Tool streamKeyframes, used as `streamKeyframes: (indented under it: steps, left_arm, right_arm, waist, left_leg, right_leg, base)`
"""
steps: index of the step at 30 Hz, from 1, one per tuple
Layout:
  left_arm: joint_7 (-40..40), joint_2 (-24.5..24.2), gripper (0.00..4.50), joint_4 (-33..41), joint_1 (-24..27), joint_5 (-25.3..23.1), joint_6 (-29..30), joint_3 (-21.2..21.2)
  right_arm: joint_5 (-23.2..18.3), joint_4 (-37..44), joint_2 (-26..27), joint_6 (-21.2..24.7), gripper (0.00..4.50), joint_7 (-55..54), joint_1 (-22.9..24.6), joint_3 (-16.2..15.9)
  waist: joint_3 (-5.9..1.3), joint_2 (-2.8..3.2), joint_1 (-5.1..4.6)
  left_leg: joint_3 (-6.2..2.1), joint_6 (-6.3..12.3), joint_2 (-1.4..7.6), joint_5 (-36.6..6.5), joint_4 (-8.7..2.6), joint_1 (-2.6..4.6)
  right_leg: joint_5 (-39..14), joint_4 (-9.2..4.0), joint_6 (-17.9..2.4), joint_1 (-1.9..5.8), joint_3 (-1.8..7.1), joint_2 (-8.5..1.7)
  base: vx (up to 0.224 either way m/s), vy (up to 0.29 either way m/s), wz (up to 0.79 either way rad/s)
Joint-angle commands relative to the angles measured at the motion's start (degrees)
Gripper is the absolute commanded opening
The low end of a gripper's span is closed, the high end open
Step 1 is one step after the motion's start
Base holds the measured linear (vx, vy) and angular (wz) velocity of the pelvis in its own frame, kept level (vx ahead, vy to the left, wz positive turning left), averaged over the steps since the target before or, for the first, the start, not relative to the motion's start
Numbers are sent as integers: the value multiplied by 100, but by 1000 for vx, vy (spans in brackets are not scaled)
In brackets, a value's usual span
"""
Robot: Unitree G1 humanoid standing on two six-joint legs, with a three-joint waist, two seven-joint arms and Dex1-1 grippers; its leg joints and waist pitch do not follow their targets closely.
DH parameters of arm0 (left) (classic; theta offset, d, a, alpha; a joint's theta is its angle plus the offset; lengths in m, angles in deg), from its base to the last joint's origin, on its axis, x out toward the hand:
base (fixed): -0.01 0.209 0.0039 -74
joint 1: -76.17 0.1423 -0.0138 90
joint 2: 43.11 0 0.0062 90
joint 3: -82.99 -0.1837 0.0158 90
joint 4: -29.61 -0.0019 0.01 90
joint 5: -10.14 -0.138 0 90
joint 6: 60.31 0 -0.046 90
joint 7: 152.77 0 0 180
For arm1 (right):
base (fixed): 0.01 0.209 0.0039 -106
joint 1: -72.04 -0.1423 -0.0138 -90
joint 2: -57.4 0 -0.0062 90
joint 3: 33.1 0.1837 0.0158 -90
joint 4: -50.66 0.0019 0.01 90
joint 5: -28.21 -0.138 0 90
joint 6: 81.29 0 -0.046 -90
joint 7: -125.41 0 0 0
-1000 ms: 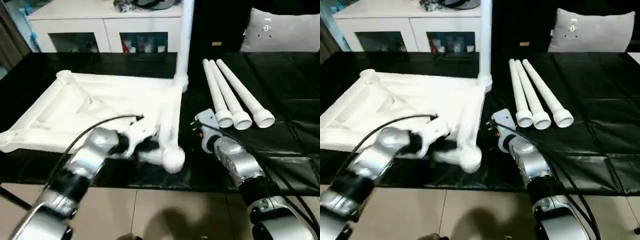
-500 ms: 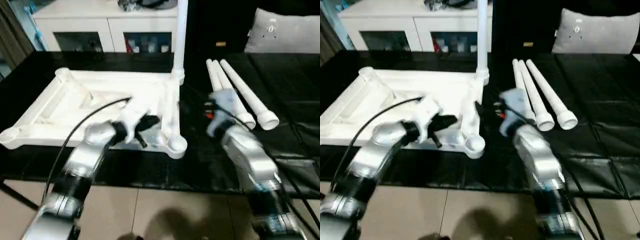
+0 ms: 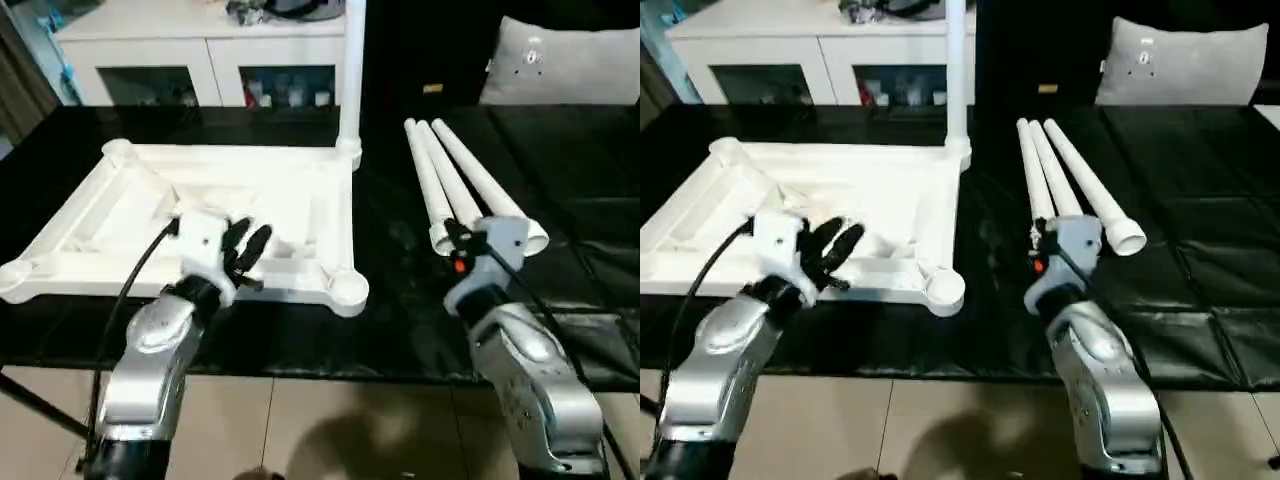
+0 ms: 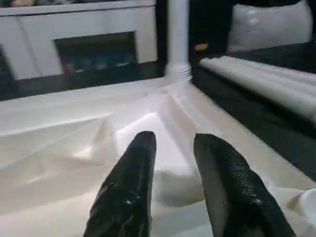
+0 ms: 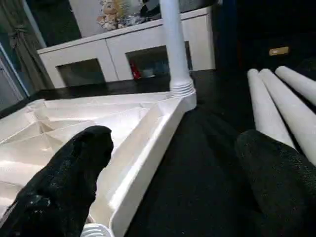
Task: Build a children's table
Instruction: Rotate table base
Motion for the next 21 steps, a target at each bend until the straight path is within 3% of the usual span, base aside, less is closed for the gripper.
streamKeyframes:
  steps: [1,4,5,8,10,11,12,14,16,17,18,20,21]
  left_arm:
    - [-173,-14,188,177,-16,-153,90,-2]
    - [-291,8,207,242,-3,-239,4,-16]
    - [-333,26,226,271,2,-237,0,-23]
    - [-339,8,241,338,27,-263,-63,-118]
    - [-325,12,262,459,56,-222,8,-168]
    - [-331,17,270,490,54,-217,42,-175]
    - [-335,21,275,510,53,-214,64,-180]
    - [-333,25,290,541,47,-204,98,-192]
    - [-347,25,316,571,36,-216,149,-228]
    - [-355,22,324,571,55,-220,160,-245]
    - [-361,19,332,570,70,-223,165,-257]
    - [-387,16,344,555,80,-239,211,-271]
    - [-387,16,344,555,80,-239,211,-271]
  right_arm:
    - [-310,225,83,87,450,57,40,90]
    - [-284,278,108,1,450,-80,55,218]
    - [-294,271,125,11,450,-167,47,303]
    - [-297,252,116,325,450,-435,13,506]
    - [188,195,-274,200,450,-281,111,184]
    - [259,182,-332,-71,450,-134,173,93]
    - [305,173,-368,-244,450,-41,213,35]
    - [239,178,-370,-474,450,149,294,-26]
    - [225,242,-307,-380,450,52,407,-30]
    - [375,237,-274,-344,450,-162,427,-24]
    - [497,227,-256,-353,450,-311,437,-24]
    - [534,274,-300,-78,450,-450,411,-15]
    - [534,274,-300,-78,450,-450,411,-15]
  waist:
    - [-278,-28,-7]
    - [-293,-34,0]
    - [-321,-38,19]
    - [-339,-60,31]
    - [-354,-58,54]
    - [-348,-61,62]
    - [-331,-45,54]
    - [-293,-69,29]
    - [-169,-57,-40]
    - [-150,-44,-56]
    - [-144,-55,-116]
    - [-119,-31,-180]
    - [-111,-34,-215]
  left_leg:
    - [-194,-108,252,-2282,-472,142]
    - [-213,-124,271,-2209,-489,130]
    - [-209,-119,284,-2030,-499,114]
    - [-197,-103,290,-1873,-502,106]
    - [-193,-115,293,-1750,-498,101]
    - [-187,-141,293,-1838,-502,119]
    - [-174,-146,295,-2261,-510,193]
    - [-168,-69,254,-2682,-522,257]
    - [-160,8,168,-3283,-487,449]
    - [-166,1,159,-3383,-478,512]
    - [-174,-23,142,-3538,-463,626]
    - [-220,-54,178,-3796,-521,700]
    - [-230,-47,180,-3794,-549,705]
  right_leg:
    - [-3141,-693,-79,93,268,-412]
    - [-2955,-668,-98,97,267,-412]
    - [-2551,-627,-181,125,277,-408]
    - [-2134,-588,-292,138,288,-403]
    - [-1794,-543,-394,193,282,-406]
    - [-1886,-548,-376,214,282,-408]
    - [-2350,-585,-335,206,287,-436]
    - [-3138,-674,-170,244,252,-413]
    - [-4341,-865,18,236,118,-331]
    - [-4488,-916,58,229,77,-315]
    - [-4496,-967,88,244,4,-277]
    - [-4286,-943,39,298,-24,-251]
    - [-4121,-913,-49,364,4,-269]
  base:
    - [0,0,0]
    - [0,0,0]
    - [0,0,0]
    - [0,0,0]
    - [0,0,0]
    - [0,0,0]
    - [0,0,0]
    - [0,0,0]
    - [0,0,0]
    - [0,0,0]
    - [0,0,0]
    - [35,6,-2]
    - [69,12,-4]
